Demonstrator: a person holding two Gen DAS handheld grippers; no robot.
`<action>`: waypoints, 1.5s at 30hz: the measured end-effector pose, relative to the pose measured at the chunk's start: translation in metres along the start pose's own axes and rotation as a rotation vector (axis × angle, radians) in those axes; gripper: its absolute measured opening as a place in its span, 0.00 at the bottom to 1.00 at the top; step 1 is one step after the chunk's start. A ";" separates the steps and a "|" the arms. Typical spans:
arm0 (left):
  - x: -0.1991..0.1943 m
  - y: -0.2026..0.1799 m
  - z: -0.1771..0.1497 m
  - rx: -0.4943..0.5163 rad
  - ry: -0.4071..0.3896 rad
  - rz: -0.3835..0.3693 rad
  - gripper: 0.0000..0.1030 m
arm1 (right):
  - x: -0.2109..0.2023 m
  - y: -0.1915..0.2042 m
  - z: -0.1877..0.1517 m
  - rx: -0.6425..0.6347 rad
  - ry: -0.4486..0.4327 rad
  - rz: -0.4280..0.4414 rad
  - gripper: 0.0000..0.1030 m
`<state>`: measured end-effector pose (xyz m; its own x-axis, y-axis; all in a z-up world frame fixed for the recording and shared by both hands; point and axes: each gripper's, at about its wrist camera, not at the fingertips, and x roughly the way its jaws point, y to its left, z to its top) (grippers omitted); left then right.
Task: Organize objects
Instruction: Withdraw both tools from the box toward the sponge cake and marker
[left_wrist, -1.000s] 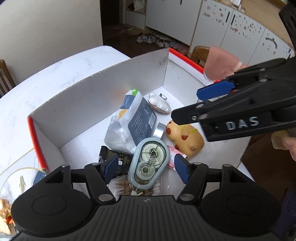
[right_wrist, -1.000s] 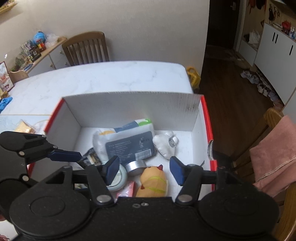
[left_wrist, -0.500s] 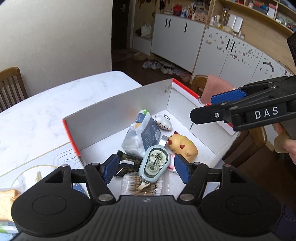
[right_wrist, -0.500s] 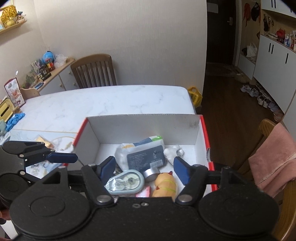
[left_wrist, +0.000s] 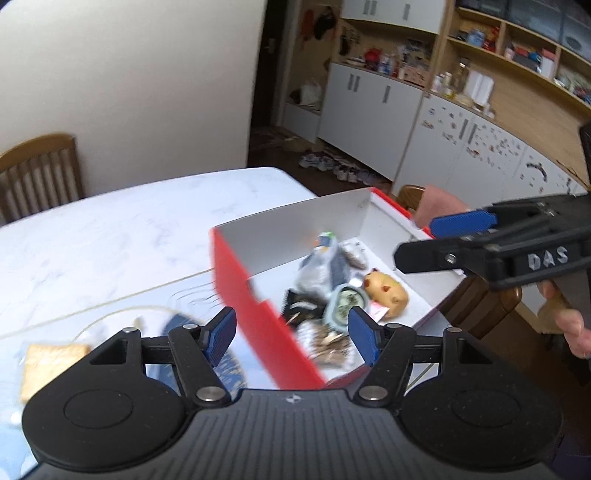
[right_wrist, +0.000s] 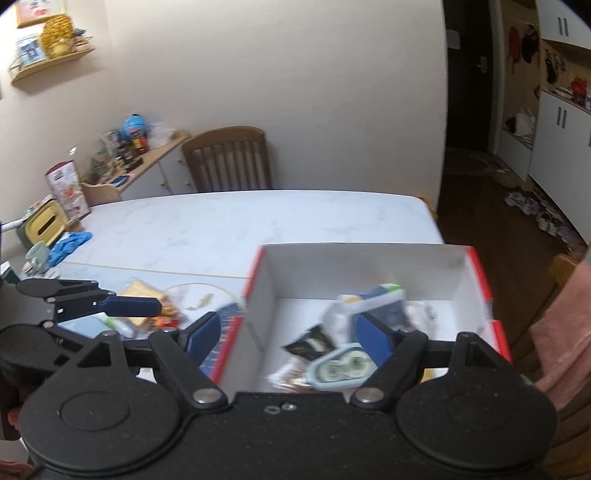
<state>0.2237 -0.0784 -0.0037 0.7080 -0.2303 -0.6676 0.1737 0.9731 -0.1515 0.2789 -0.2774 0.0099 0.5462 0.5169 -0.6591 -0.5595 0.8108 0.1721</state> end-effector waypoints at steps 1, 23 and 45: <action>-0.005 0.008 -0.003 -0.019 -0.001 0.000 0.66 | 0.001 0.008 0.000 -0.005 -0.003 0.003 0.79; -0.084 0.157 -0.061 -0.100 -0.079 0.130 0.79 | 0.061 0.142 -0.007 -0.073 0.047 0.052 0.80; -0.054 0.247 -0.113 -0.033 0.013 0.114 0.79 | 0.149 0.189 -0.005 -0.159 0.148 0.038 0.80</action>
<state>0.1507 0.1752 -0.0875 0.7127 -0.1186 -0.6914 0.0698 0.9927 -0.0983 0.2512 -0.0486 -0.0591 0.4322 0.4907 -0.7566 -0.6757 0.7318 0.0886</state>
